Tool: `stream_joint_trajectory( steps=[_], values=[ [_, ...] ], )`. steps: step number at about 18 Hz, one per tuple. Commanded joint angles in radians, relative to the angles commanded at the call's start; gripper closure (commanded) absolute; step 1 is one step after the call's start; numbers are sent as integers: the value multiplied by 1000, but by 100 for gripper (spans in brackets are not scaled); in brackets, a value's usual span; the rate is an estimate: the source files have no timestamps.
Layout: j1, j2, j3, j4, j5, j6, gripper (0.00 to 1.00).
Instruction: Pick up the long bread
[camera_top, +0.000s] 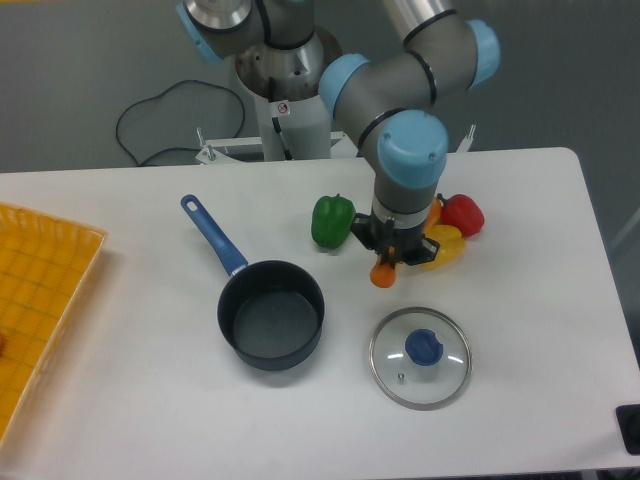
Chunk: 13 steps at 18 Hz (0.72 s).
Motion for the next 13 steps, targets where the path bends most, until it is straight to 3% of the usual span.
stream_joint_trajectory(
  steps=[4, 13],
  values=[
    [17, -17, 88, -118, -3, 23, 89],
    [15, -35, 103, -126, -5, 23, 90]
  ],
)
